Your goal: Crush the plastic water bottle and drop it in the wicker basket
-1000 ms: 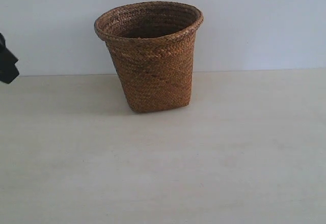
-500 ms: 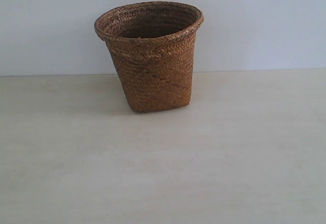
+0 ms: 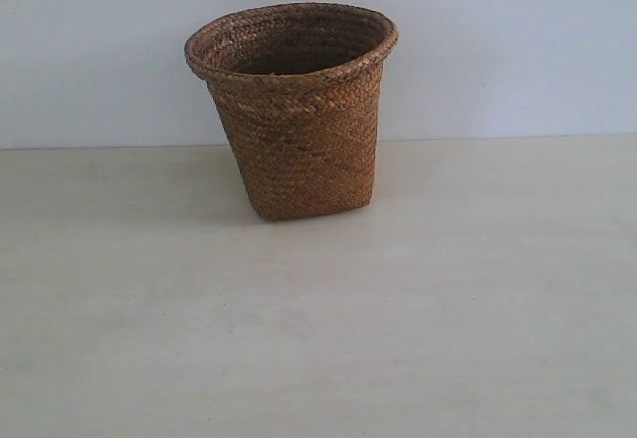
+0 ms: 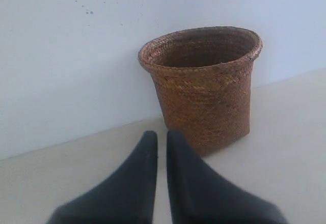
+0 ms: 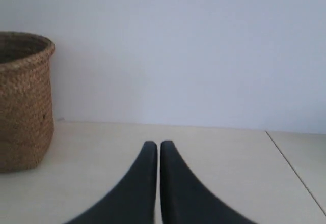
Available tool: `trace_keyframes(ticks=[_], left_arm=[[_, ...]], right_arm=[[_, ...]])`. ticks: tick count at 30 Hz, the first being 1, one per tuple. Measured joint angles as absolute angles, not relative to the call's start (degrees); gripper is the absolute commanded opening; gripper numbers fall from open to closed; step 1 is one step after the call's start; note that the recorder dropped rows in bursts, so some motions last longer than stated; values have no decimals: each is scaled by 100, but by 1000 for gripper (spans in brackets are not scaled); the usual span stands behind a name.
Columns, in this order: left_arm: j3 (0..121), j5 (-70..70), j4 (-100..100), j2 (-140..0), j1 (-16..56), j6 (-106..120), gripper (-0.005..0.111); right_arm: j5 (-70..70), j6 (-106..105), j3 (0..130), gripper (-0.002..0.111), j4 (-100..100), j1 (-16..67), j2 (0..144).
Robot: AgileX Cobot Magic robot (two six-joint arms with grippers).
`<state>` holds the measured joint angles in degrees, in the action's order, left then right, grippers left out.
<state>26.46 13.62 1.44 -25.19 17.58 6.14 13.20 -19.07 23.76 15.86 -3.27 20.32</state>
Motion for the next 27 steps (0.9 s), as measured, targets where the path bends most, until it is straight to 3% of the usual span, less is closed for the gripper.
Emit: trace_keyframes(ticks=[4, 13, 27], left_arm=[[2191, 1232, 166, -2420, 1758, 289, 4], [1258, -521, 190, -2420, 1758, 66, 4], [1237, -564, 203, -2420, 1758, 0, 4]], right_arm=[[1233, -1744, 2301, 0, 1865, -327, 1570], [397, -1656, 1350, 0, 1902, -327, 1209], [433, -1648, 745, 0, 1867, -327, 1209]])
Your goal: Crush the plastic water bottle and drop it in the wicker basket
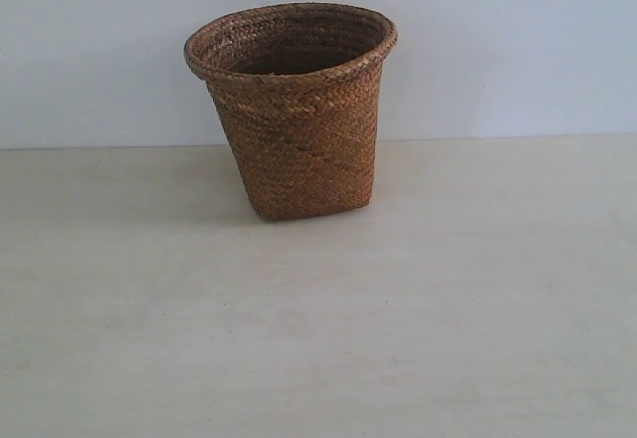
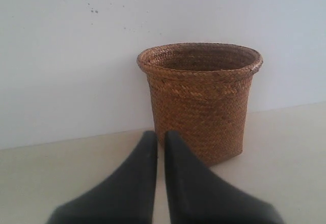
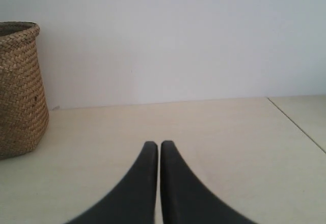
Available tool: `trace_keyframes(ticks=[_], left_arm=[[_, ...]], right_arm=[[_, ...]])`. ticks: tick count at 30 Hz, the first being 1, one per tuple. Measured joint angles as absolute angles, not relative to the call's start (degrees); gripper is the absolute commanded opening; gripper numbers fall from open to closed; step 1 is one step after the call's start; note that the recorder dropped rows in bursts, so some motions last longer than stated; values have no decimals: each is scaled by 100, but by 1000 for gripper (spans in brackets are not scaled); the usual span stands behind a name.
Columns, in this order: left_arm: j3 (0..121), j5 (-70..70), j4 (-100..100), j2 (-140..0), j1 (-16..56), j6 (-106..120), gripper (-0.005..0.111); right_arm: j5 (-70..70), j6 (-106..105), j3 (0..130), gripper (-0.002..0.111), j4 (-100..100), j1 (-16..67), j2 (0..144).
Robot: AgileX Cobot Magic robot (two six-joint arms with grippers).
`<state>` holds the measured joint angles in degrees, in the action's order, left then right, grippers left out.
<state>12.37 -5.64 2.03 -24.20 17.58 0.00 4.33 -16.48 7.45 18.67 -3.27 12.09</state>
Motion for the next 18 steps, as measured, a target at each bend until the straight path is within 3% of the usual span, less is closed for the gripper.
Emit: trace_keyframes(ticks=[18], left_arm=[[1237, -453, 203, -2365, 1758, 0, 4]], right_arm=[[433, -1634, 741, 0, 1867, -327, 1209]])
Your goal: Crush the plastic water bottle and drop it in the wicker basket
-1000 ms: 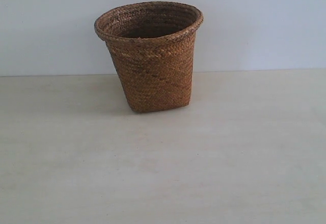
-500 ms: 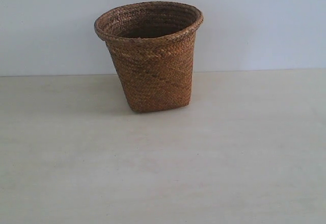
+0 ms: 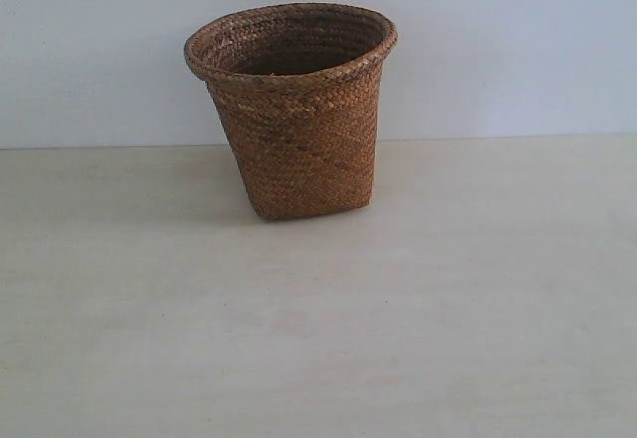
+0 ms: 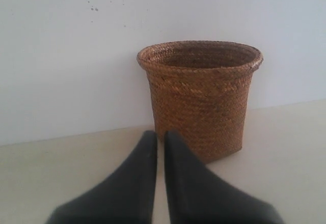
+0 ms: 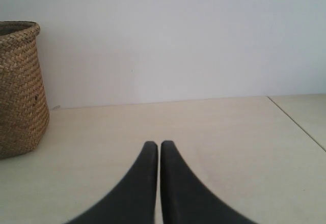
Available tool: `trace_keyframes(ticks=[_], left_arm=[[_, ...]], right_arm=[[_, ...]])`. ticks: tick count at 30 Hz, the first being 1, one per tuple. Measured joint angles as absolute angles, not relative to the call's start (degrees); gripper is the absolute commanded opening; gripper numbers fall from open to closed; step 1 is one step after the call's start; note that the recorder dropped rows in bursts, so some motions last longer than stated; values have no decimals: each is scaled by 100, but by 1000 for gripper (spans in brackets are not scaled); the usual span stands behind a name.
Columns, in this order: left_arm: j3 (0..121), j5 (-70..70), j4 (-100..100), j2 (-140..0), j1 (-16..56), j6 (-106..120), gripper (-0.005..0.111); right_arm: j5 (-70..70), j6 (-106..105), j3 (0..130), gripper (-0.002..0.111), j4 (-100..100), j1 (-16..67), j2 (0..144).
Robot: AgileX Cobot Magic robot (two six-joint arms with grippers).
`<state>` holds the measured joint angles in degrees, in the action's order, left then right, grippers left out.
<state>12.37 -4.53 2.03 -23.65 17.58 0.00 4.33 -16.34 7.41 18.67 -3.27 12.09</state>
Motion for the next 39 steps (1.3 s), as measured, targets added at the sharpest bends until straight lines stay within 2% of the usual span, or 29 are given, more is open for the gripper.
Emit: trace_keyframes(ticks=[7, 17, 25, 34, 39], left_arm=[[1095, 480, -44, -1514, 1650, 0, 4], [244, 559, -41, -820, 927, -294, 4], [22, 716, -60, -130, 444, -398, 4], [22, 1355, 0, -22, -48, -398, 4], [22, 1527, 0, -22, -59, -398, 4]], right_arm=[[468, -1623, 741, 0, 1867, -327, 1209], [479, -1623, 741, 0, 1887, -327, 1209], [479, -1623, 741, 0, 1887, -327, 1209], [479, -1623, 741, 0, 1887, -327, 1209], [479, -1623, 741, 0, 1887, -327, 1209]])
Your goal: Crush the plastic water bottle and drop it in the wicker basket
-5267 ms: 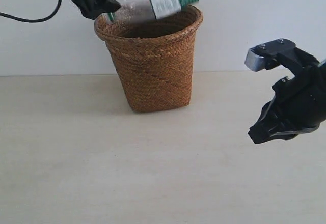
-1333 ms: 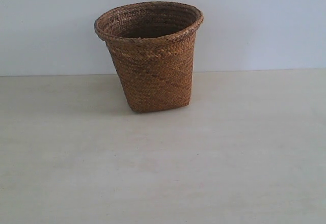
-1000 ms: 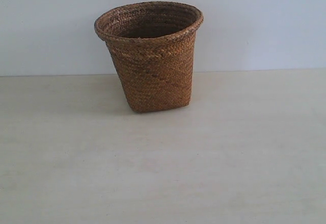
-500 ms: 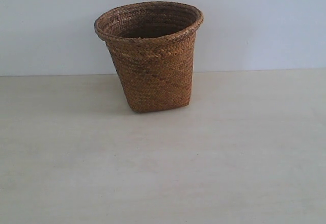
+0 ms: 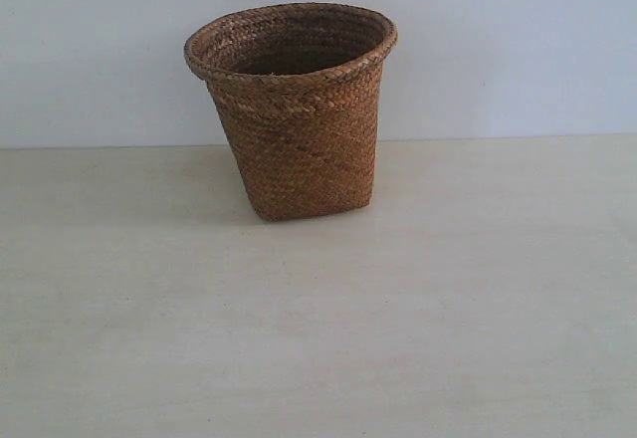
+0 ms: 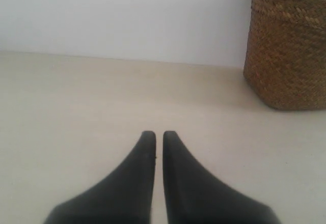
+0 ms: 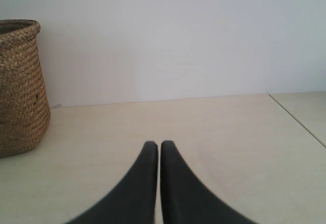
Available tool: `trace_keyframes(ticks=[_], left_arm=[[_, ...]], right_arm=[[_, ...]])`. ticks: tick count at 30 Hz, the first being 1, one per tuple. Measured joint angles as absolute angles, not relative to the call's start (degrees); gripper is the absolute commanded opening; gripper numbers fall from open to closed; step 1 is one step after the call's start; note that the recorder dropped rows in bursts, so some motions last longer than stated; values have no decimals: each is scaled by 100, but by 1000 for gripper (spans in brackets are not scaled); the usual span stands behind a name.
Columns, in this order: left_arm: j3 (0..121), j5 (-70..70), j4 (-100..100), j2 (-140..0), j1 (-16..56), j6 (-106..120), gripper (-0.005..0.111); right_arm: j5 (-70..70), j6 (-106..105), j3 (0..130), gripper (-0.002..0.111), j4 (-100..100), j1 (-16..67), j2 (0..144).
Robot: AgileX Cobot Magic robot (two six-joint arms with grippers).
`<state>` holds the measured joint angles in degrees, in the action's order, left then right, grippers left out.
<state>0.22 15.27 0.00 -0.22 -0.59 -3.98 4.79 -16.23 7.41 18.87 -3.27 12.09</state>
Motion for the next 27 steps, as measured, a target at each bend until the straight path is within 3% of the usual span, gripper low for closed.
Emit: trace_keyframes(ticks=[27], left_arm=[[22, 1631, 0, -22, 71, -387, 4]], right_arm=[[479, -1623, 741, 0, 1908, -327, 1209]])
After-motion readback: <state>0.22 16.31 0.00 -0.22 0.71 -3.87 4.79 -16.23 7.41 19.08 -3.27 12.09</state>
